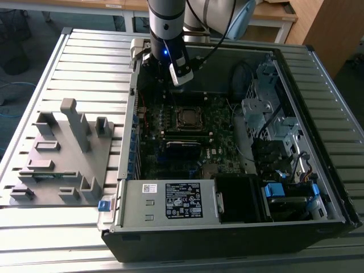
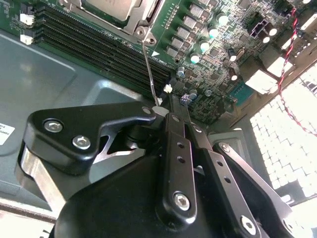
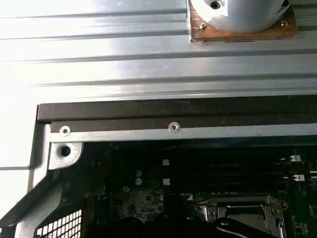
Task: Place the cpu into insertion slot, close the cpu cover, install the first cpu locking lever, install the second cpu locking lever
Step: 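Install the first cpu locking lever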
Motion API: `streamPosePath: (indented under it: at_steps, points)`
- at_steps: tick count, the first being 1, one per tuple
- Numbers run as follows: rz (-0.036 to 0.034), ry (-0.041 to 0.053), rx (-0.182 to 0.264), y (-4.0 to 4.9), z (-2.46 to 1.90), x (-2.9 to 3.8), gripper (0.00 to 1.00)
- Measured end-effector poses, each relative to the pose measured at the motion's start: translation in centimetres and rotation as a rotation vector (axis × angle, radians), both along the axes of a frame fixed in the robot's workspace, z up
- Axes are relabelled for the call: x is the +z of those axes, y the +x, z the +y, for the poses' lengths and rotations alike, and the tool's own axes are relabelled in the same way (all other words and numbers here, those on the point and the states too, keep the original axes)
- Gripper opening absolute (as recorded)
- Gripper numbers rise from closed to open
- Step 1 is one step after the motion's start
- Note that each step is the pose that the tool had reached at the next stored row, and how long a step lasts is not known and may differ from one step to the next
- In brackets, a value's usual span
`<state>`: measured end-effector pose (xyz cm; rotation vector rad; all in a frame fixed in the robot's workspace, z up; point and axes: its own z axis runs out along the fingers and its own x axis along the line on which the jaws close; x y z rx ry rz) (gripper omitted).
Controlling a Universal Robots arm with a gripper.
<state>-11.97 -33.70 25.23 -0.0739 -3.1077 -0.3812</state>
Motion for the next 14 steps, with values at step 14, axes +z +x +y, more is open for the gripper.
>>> streamPosePath:
  at_steps: [14]
  points:
    - [0.0078,-0.0023,-0.001,1.2,0.0,-0.02,0.1]
